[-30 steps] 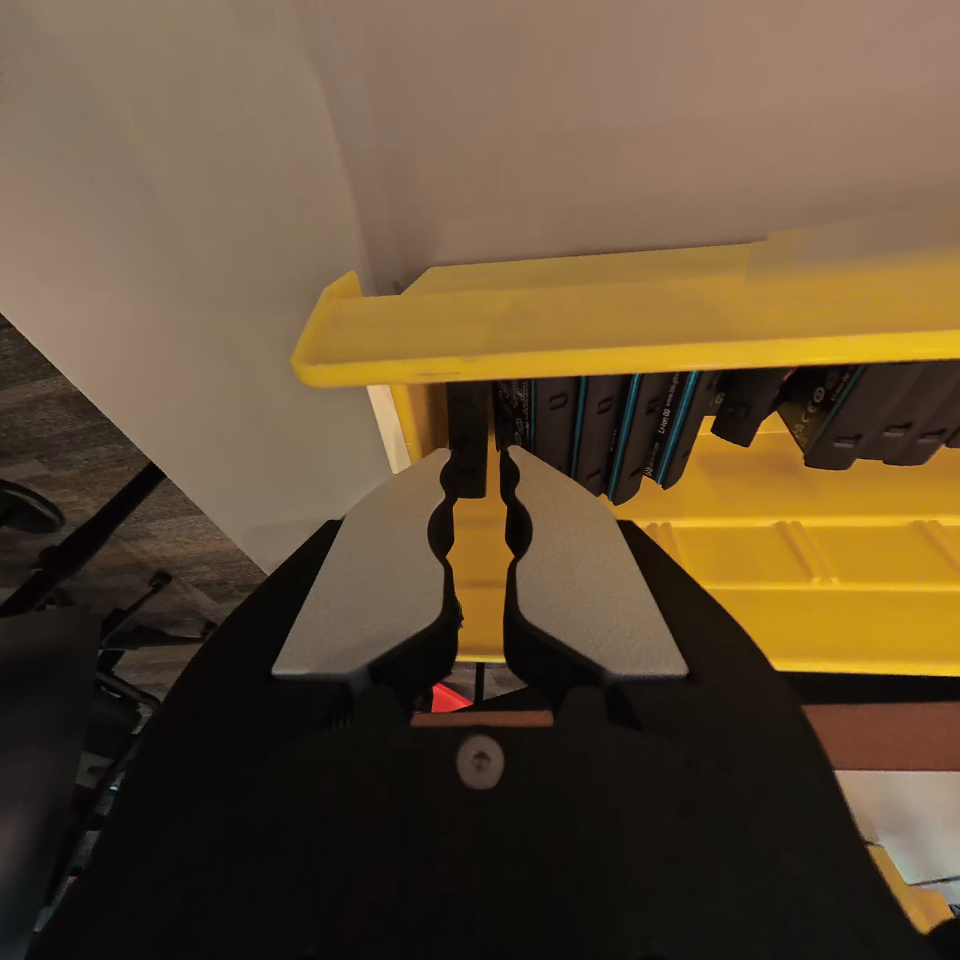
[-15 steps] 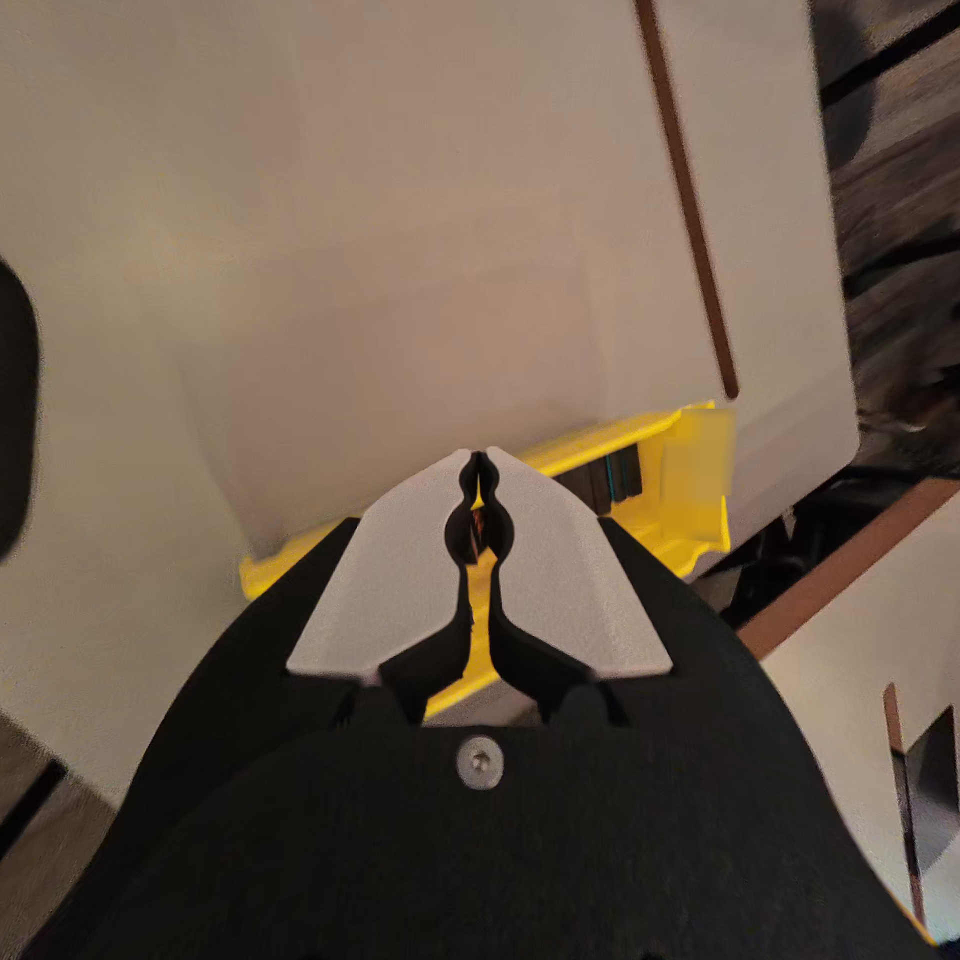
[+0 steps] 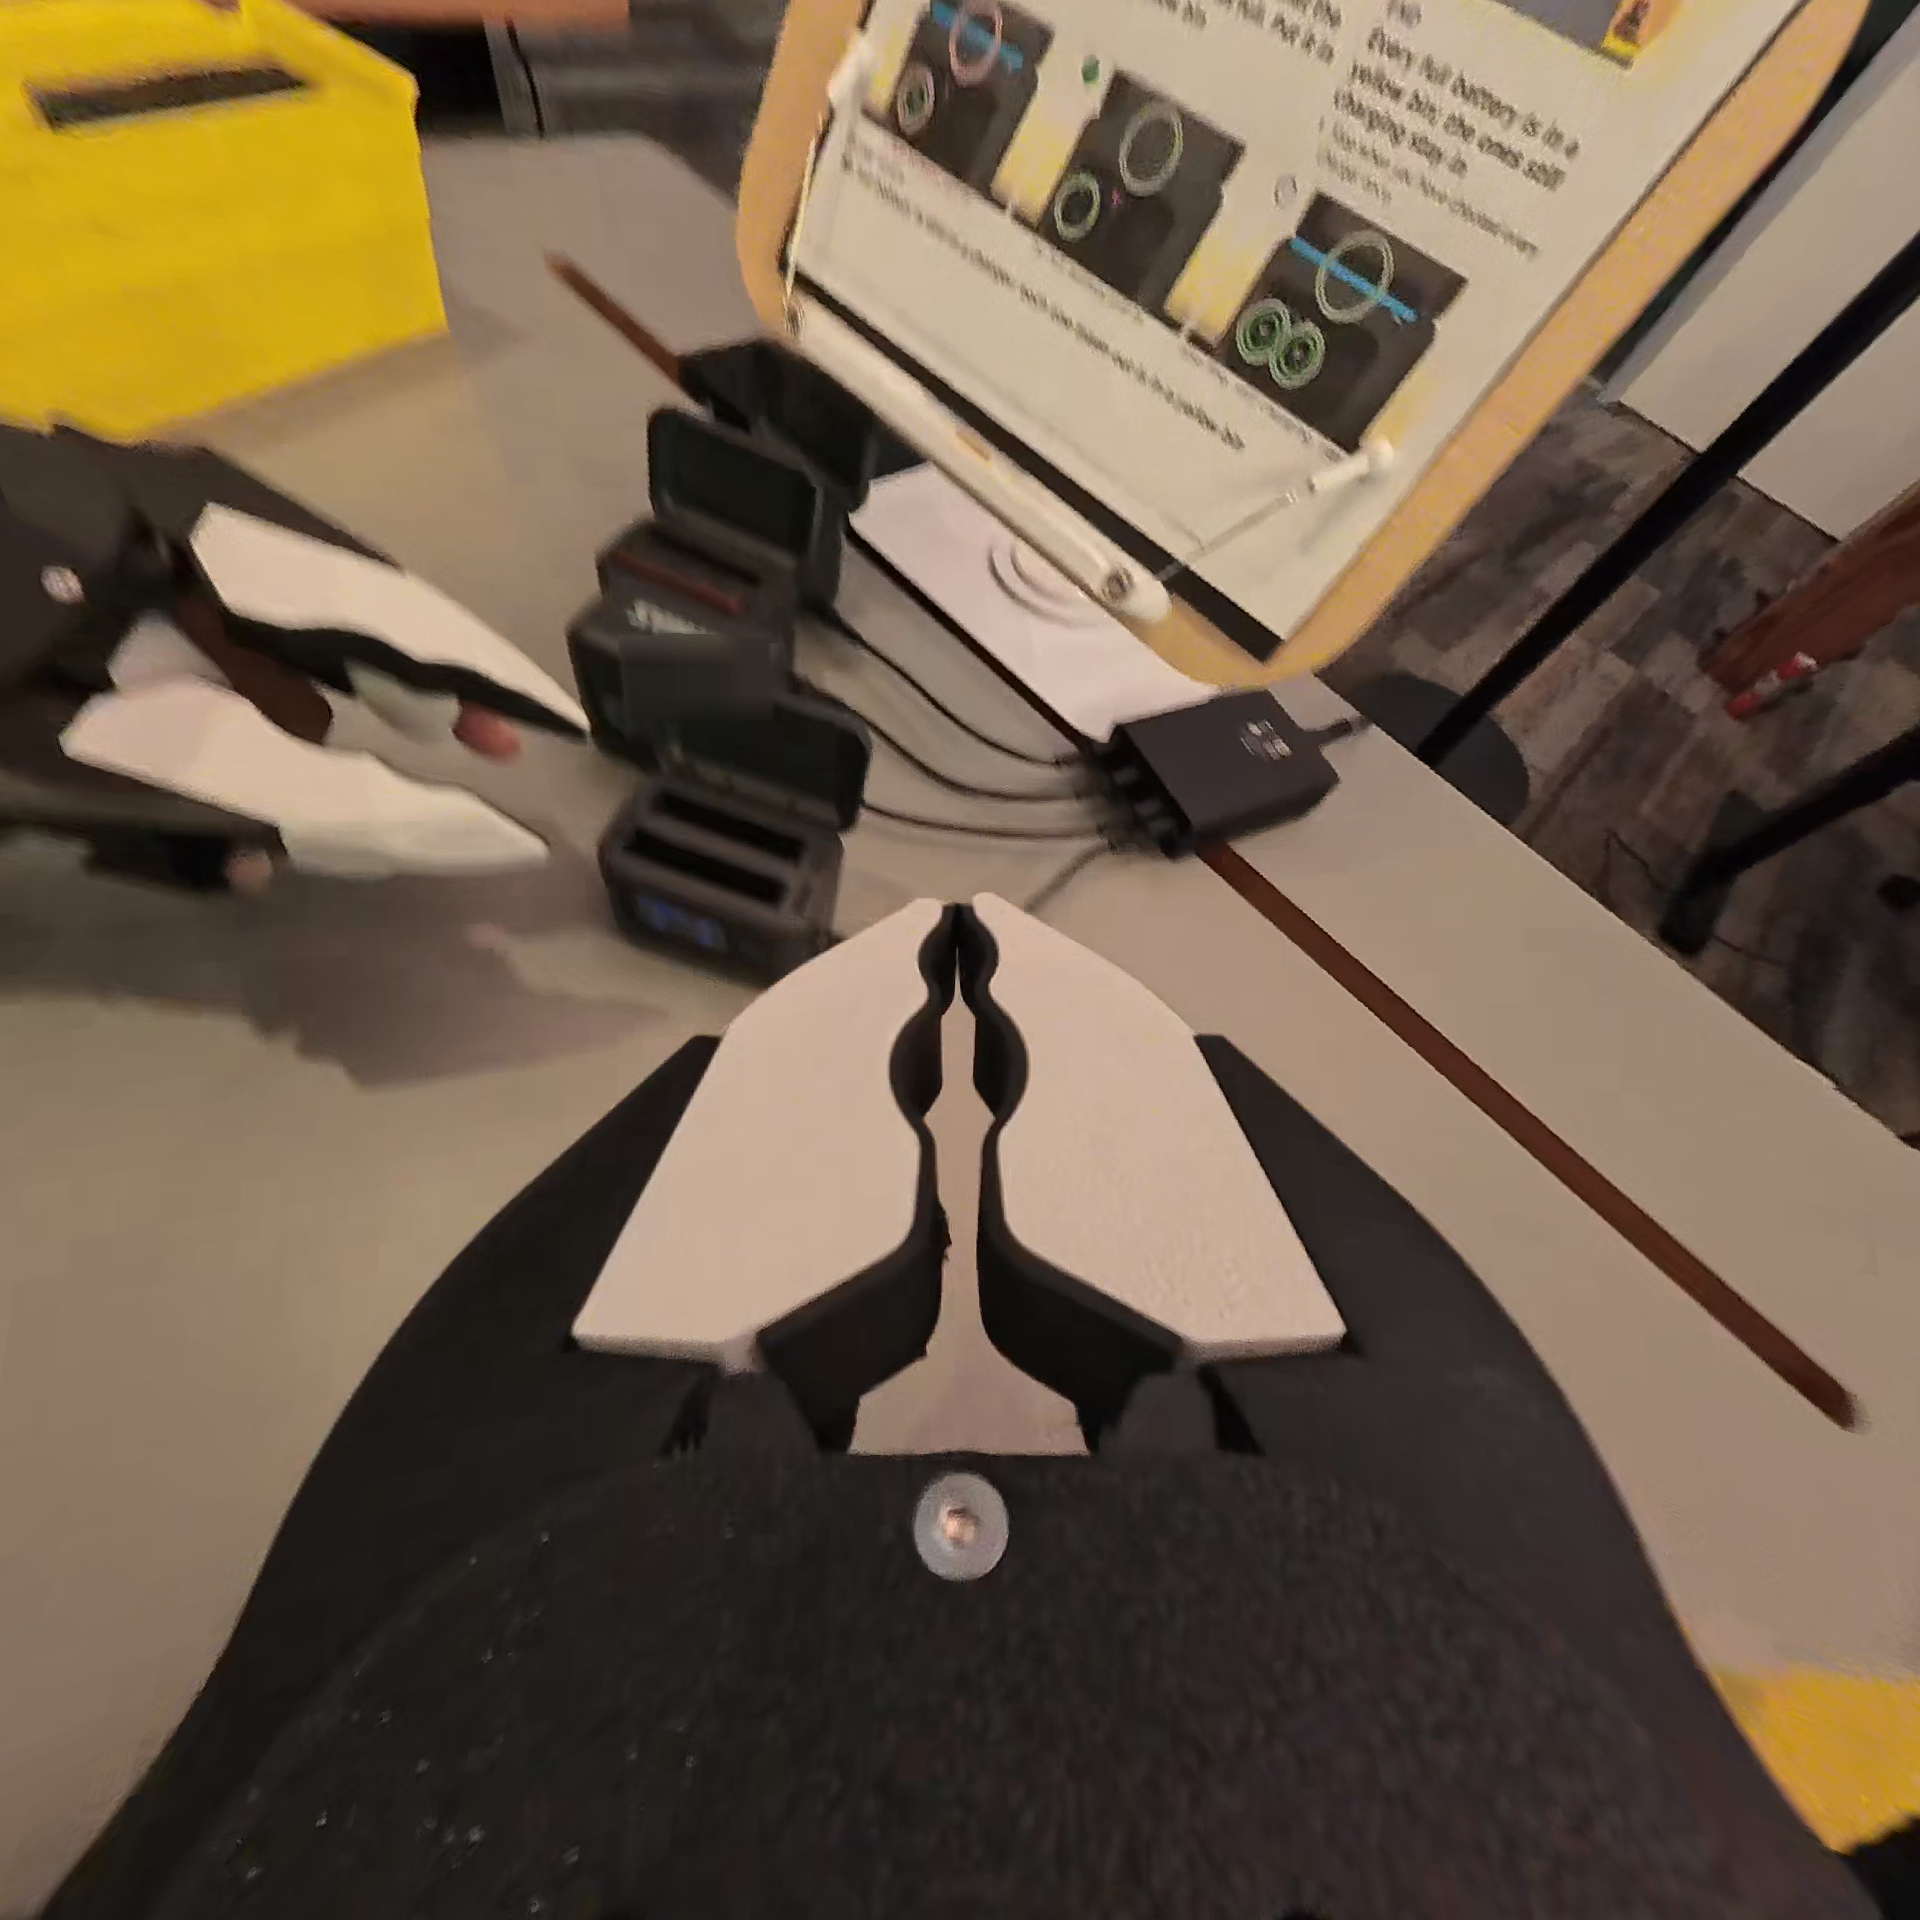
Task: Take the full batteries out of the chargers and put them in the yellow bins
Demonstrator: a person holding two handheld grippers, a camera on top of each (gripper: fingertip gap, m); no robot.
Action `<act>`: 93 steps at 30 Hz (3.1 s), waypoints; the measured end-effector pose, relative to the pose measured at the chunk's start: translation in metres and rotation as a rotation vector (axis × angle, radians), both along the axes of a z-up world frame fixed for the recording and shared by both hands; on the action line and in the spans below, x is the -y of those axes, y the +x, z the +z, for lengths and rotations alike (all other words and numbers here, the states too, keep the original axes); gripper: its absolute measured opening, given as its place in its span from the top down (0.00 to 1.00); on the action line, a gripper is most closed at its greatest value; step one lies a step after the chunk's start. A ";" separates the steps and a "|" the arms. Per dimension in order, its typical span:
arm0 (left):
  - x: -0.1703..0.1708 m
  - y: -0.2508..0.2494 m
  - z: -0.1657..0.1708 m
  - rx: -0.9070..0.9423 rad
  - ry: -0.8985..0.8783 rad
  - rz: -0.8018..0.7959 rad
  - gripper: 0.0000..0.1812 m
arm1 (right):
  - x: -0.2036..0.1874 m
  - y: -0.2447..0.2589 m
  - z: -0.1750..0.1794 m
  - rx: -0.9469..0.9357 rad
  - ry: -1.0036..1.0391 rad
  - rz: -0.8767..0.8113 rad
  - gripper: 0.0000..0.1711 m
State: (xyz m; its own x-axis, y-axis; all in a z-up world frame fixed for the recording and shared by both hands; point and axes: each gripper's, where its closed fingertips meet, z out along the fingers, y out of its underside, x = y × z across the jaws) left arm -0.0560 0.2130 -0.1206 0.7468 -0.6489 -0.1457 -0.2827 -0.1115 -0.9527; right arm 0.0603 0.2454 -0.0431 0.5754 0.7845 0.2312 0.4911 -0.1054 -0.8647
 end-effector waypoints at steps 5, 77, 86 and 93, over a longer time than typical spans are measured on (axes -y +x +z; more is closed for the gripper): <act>-0.006 -0.013 0.003 0.009 0.009 0.047 0.81 | -0.007 -0.052 -0.009 -0.153 0.010 -0.025 1.00; -0.049 -0.155 0.025 0.115 0.125 0.557 0.85 | -0.051 -0.189 -0.132 0.006 -0.194 -0.278 0.47; -0.049 -0.144 0.019 0.074 0.120 0.522 0.85 | -0.067 -0.146 -0.129 -0.010 -0.203 -0.366 0.47; -0.049 -0.145 0.014 0.060 0.106 0.530 0.85 | -0.081 -0.114 -0.129 -0.021 -0.192 -0.433 0.47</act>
State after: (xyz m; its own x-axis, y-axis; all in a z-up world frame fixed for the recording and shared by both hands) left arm -0.2007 0.2625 -0.1065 0.9767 -0.1654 -0.1368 -0.1585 -0.1262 -0.9793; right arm -0.0542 0.3263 -0.1717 0.8623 0.4984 0.0900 0.3490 -0.4559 -0.8188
